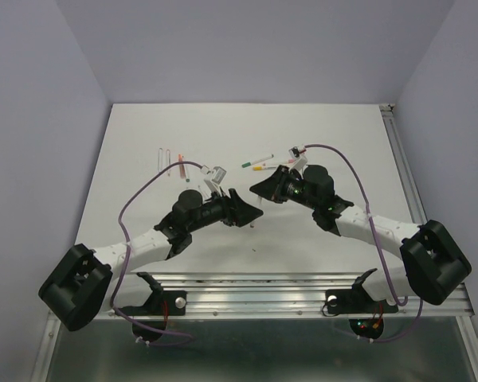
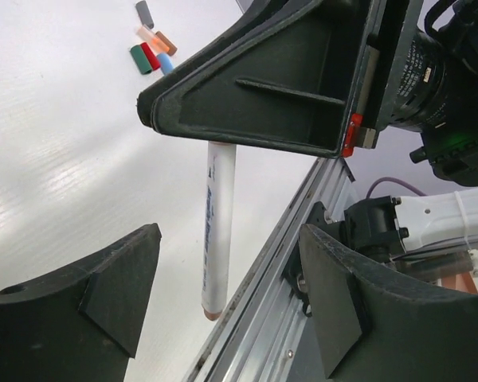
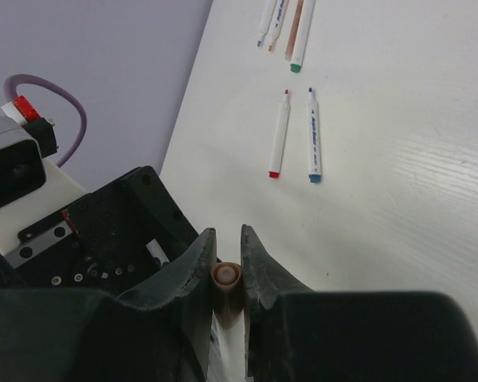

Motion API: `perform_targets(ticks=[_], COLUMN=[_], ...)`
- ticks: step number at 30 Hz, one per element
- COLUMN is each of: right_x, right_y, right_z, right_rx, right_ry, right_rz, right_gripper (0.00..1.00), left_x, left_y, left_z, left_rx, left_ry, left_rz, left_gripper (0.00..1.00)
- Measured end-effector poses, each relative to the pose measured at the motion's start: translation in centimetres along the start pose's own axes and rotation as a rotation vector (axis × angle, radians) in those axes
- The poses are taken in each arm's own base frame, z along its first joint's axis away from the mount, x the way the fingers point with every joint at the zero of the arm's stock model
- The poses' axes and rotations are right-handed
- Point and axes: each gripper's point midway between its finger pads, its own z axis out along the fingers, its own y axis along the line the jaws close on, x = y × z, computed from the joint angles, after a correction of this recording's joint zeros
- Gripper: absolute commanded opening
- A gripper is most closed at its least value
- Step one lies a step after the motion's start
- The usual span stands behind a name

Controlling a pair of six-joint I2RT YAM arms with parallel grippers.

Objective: Open the pen caps

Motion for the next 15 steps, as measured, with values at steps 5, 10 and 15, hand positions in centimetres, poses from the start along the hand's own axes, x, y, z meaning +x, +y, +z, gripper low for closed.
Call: perform_targets(ticks=[5,10,15], right_x=[0.3,0.3,0.6], right_y=[1.1,2.0,1.4], right_z=[-0.1,-0.2,0.1], right_rx=[-0.043,-0.086,-0.072], right_ry=[0.023,0.033,0.040], right_rz=[0.043,0.060,0.065], right_gripper=[0.01,0.01,0.01], left_x=[0.1,0.3,0.4], left_y=[0.2,0.6,-0.3], left_z=[0.2,1.0,1.2], left_rx=[-0.006,-0.010,0.026], left_ry=[0.004,0.025,0.031], left_rz=[0.003,-0.002,-0.008], left_gripper=[0.68,0.30,0.00])
